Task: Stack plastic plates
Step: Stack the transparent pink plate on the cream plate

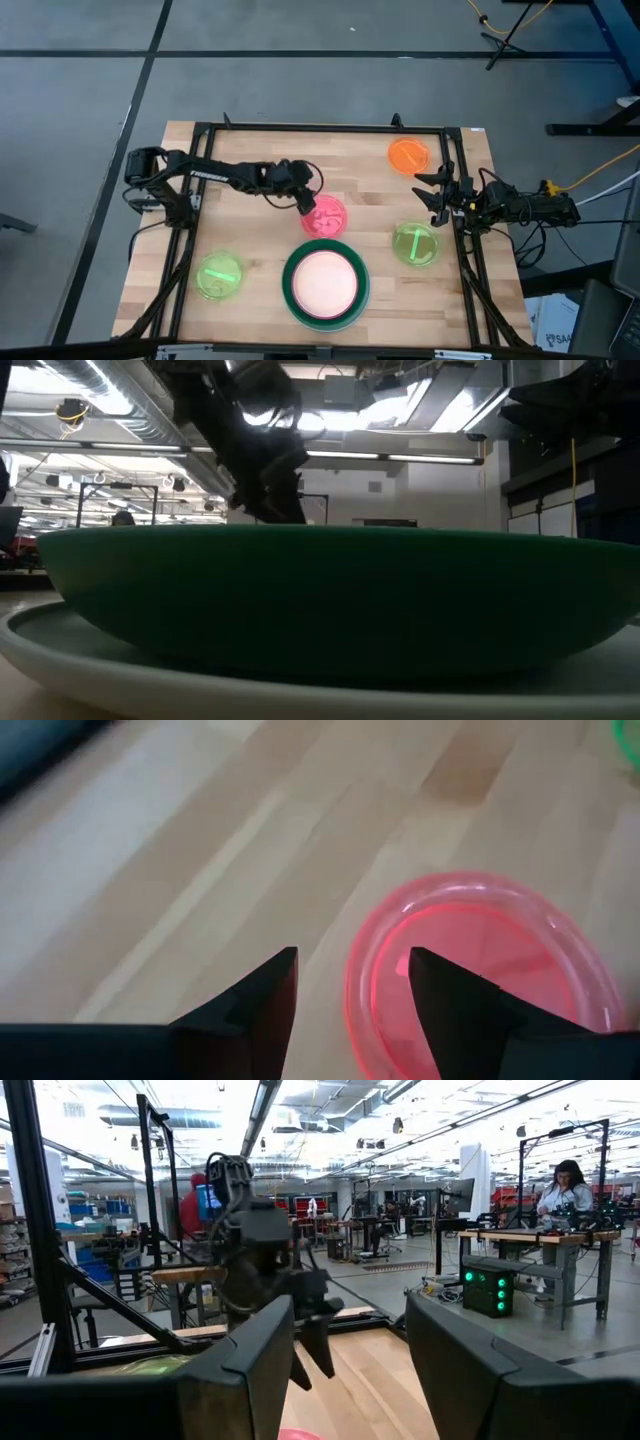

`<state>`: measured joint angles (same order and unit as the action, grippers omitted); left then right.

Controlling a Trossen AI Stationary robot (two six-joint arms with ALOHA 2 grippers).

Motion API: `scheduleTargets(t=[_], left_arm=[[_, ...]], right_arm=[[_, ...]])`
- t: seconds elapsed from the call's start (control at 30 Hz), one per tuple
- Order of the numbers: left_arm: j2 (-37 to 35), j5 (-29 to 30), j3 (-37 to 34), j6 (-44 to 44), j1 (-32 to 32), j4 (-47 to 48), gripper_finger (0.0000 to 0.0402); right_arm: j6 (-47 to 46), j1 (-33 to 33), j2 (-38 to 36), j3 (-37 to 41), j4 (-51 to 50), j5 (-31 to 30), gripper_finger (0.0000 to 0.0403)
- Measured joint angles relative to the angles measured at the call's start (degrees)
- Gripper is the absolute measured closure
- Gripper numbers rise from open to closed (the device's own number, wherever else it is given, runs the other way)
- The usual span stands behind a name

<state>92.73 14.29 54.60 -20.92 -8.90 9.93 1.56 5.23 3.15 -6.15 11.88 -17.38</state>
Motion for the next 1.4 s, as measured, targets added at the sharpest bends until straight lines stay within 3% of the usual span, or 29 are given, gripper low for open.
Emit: scheduleTargets(t=[0.07, 0.23, 0.53, 0.8, 0.97, 1.4], left_arm=[[0.0, -3.3, -0.97, -1.06, -1.91, -0.23, 0.0215], [0.04, -5.09, -4.75, -0.91, -4.36, -3.58, 0.0215], [0.04, -12.4, -12.18, -3.02, -5.12, -16.13, 0.0215], [0.07, -11.93, -14.5, -4.42, -3.73, -19.29, 0.0215], [0.69, -7.63, -15.16, -5.08, -1.52, -20.92, 0.0215], [8.91, -12.71, -15.05, -7.04, -0.84, -27.16, 0.0215]], right_arm=[[0.0, -0.01, 0.01, 0.0, 0.01, -0.01, 0.0214], [0.0, -0.02, 0.01, 0.0, 0.0, -0.01, 0.0214], [0.01, 0.01, 0.01, 0.0, -0.13, -1.12, 0.0214], [0.02, 0.01, -0.01, 0.0, -0.11, -1.53, 0.0214], [0.02, -0.02, -0.01, 0.0, -0.09, -1.54, 0.0214], [0.02, 0.0, -0.01, 0.0, -0.04, -1.69, 0.0214]])
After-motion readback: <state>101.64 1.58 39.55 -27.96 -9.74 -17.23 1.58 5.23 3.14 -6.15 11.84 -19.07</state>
